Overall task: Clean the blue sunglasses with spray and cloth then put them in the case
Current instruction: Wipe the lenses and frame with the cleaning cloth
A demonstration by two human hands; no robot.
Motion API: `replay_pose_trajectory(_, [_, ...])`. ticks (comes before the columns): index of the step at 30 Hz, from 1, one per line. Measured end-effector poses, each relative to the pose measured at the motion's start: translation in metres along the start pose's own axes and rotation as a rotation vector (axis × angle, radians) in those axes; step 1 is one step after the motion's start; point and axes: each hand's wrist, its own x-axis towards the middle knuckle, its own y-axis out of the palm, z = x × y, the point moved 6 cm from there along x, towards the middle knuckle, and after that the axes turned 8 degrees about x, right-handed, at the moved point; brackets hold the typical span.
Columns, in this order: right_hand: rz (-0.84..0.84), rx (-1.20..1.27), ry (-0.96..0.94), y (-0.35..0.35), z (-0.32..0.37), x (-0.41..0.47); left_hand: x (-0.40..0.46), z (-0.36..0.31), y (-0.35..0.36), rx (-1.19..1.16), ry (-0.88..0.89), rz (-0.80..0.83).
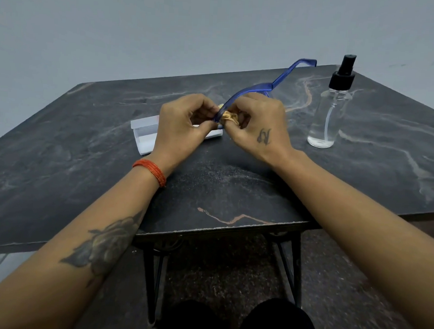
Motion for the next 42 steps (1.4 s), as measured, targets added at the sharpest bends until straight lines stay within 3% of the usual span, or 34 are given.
replay_pose_trajectory(15, [-0.042,-0.107,0.071,-0.001,-0.007,-0.001,-0.002,-0.002,0.001,0.009,-0.007,0.013])
replay_pose_trajectory(23, [-0.019,0.045,0.049,0.001,-0.001,-0.002,-0.002,0.0,0.0,0.0,0.0,-0.005])
replay_pose_trajectory(35, [0.022,-0.13,0.082,0.003,-0.011,-0.001,-0.004,-0.003,0.001,0.002,-0.004,0.011])
replay_pose_trajectory(42, [0.044,-0.011,0.031,0.004,-0.003,-0.005,-0.005,0.001,0.0,0.013,0.0,-0.002])
